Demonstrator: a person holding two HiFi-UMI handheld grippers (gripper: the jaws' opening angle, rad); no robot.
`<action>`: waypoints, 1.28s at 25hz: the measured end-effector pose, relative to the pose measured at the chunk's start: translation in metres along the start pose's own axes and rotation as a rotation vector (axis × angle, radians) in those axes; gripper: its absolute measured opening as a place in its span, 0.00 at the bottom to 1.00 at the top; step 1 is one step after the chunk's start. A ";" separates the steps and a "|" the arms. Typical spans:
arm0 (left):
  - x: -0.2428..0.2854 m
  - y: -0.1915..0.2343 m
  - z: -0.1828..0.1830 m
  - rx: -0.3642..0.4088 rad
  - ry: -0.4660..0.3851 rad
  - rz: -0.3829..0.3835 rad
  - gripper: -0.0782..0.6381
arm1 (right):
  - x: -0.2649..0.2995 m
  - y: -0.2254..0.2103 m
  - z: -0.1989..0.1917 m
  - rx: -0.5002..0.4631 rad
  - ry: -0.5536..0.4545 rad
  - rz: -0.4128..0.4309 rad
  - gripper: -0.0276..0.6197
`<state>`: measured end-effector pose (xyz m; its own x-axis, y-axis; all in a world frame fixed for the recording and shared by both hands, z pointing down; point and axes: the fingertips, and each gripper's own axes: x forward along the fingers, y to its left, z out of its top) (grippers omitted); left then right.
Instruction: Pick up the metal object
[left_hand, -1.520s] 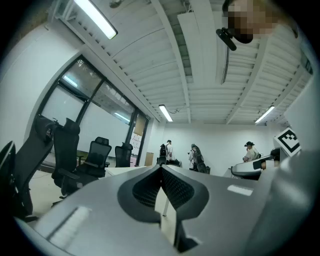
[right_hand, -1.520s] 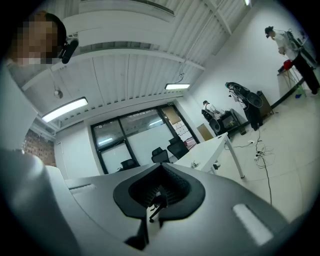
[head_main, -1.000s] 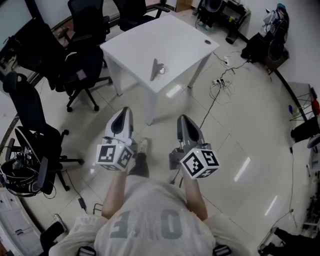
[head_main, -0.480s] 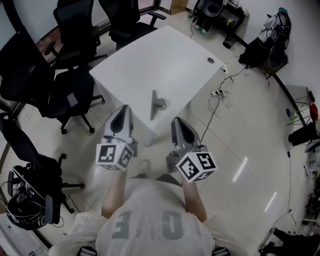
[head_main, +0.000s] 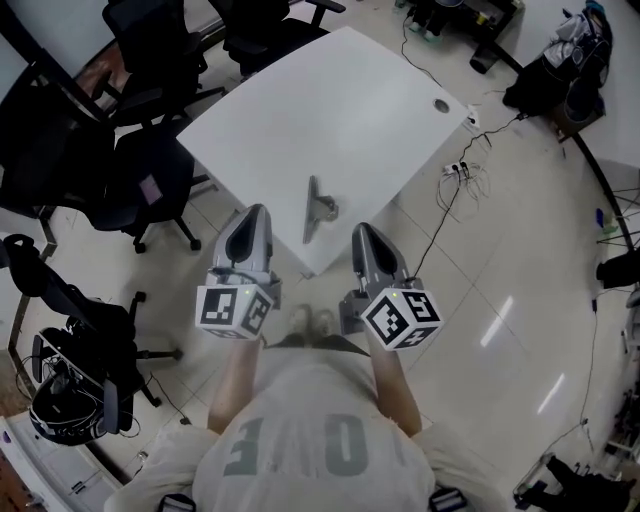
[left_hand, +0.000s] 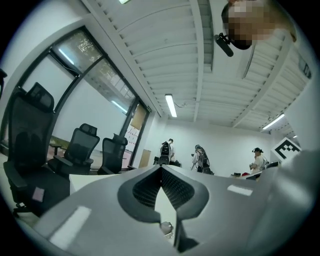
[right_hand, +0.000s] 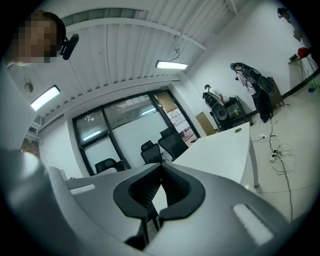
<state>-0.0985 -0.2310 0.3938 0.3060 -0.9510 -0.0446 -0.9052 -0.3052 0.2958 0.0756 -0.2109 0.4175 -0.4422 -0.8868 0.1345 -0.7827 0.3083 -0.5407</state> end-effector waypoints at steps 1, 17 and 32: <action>0.004 -0.001 0.001 0.009 -0.002 0.000 0.11 | 0.004 -0.002 0.003 0.006 -0.002 0.004 0.06; 0.026 -0.001 -0.043 0.041 0.093 0.011 0.11 | 0.129 -0.113 -0.127 0.154 0.395 -0.128 0.38; 0.006 0.038 -0.052 0.024 0.132 0.079 0.11 | 0.143 -0.125 -0.176 0.105 0.559 -0.236 0.22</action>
<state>-0.1160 -0.2457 0.4548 0.2686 -0.9576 0.1044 -0.9341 -0.2325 0.2708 0.0334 -0.3154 0.6499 -0.4471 -0.6037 0.6600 -0.8526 0.0645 -0.5186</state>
